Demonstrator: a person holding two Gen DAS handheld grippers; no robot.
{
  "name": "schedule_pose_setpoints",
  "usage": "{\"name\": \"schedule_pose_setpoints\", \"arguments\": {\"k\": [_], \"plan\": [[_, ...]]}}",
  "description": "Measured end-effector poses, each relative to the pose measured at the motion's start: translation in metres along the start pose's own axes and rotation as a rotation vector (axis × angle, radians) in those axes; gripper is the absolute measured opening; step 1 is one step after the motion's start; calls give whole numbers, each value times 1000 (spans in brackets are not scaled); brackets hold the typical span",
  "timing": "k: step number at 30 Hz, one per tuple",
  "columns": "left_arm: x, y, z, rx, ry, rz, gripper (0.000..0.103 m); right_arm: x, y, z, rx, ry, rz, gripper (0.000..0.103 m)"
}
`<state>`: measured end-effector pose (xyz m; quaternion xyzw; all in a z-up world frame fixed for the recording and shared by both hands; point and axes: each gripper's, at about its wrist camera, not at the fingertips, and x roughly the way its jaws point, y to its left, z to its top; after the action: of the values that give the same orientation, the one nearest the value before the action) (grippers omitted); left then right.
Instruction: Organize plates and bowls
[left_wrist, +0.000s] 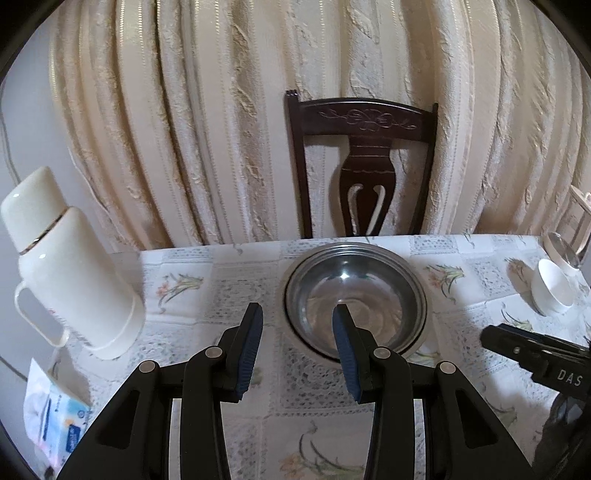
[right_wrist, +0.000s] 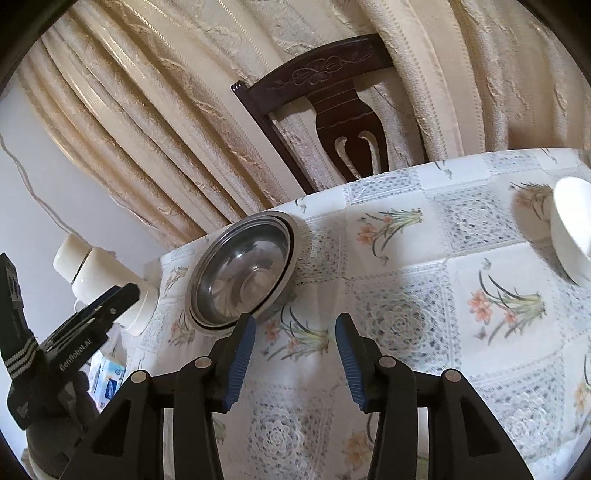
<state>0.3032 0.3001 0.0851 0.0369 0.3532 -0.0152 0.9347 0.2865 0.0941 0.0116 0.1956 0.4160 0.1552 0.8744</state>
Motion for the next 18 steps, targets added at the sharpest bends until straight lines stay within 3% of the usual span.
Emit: {"name": "schedule_pose_setpoints", "arguments": {"k": [18], "plan": [[-79,12,-6,10,-57,112,49,-48,-33,-6,50,-81,23,51]]}}
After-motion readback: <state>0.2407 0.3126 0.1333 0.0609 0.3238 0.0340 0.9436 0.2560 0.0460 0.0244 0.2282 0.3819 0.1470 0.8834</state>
